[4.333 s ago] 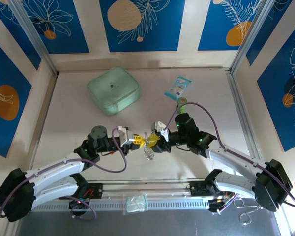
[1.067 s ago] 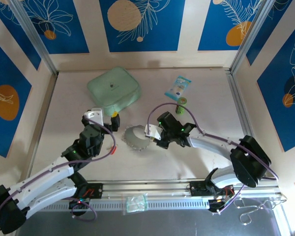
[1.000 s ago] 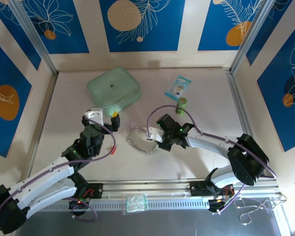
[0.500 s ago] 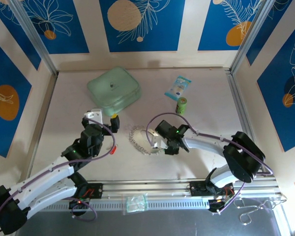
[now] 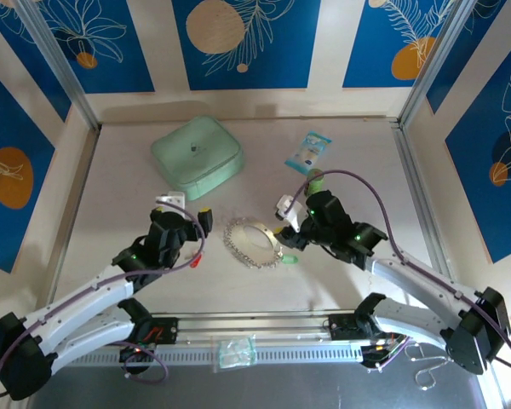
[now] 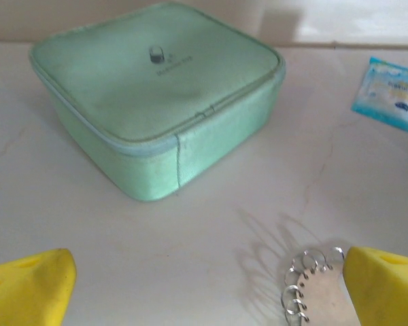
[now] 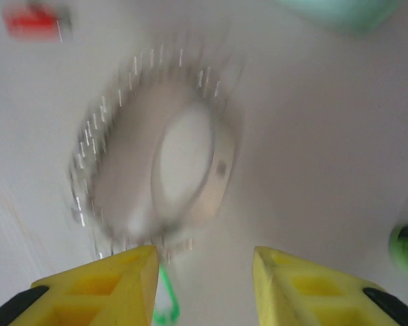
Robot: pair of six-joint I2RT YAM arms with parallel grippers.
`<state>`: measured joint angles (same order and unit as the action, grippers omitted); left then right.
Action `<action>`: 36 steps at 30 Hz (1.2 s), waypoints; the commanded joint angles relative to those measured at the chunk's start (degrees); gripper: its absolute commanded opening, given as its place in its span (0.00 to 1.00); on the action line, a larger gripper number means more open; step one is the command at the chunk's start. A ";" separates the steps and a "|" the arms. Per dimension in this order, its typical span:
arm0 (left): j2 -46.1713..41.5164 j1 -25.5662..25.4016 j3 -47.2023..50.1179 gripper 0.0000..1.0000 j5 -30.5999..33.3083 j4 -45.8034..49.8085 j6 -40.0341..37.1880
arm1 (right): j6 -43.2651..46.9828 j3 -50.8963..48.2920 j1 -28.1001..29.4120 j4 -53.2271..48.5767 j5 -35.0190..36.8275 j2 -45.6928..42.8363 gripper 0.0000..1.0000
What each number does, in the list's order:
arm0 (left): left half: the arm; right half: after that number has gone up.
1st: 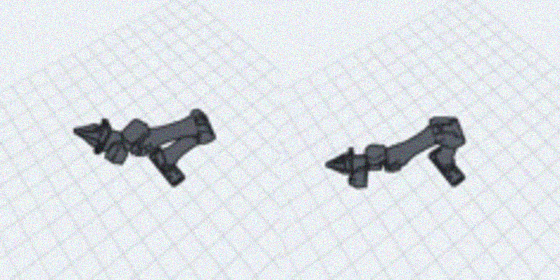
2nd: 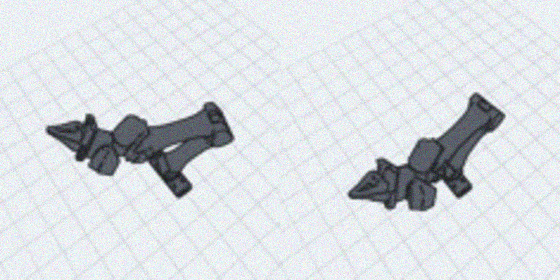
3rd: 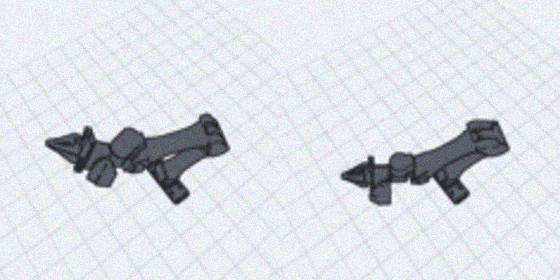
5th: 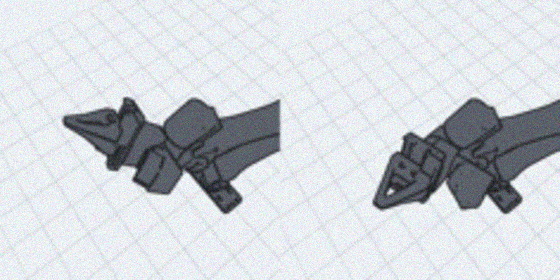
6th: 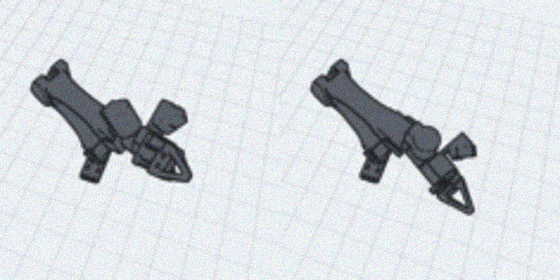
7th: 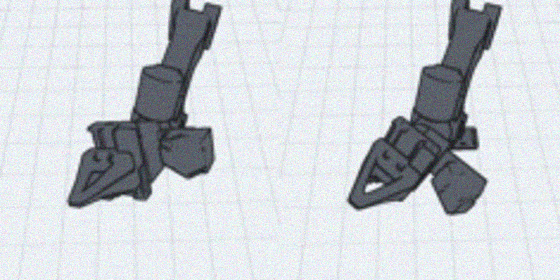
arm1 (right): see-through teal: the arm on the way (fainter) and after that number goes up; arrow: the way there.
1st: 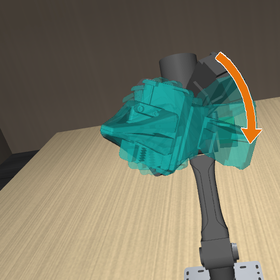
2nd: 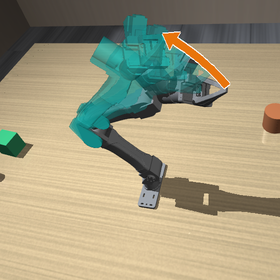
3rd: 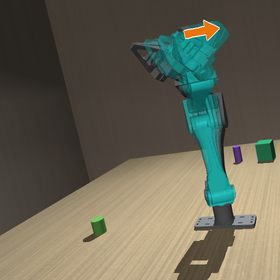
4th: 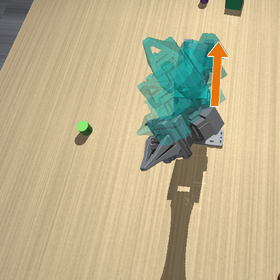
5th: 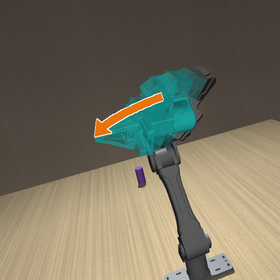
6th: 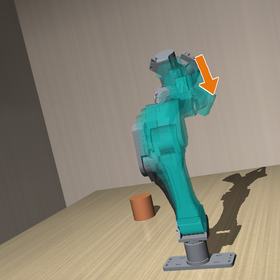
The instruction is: Put the keys on the keyring
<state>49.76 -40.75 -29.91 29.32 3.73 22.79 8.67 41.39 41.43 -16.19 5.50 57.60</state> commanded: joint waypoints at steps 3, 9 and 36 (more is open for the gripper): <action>4.03 0.52 -3.82 1.00 -7.26 4.12 4.24 | -24.22 -2.92 -0.20 9.65 -0.41 6.85 0.43; 11.56 0.50 -6.67 0.97 -12.40 7.45 8.16 | -26.82 5.69 -2.78 0.48 -0.58 17.77 0.39; 21.27 -7.76 -8.25 0.79 -14.42 5.48 19.30 | -69.24 -2.27 3.72 -10.68 -5.50 16.32 0.28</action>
<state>71.85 -48.10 -38.63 12.51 12.14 40.73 -49.43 40.60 44.99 -30.94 0.60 75.02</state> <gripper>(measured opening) 0.791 0.287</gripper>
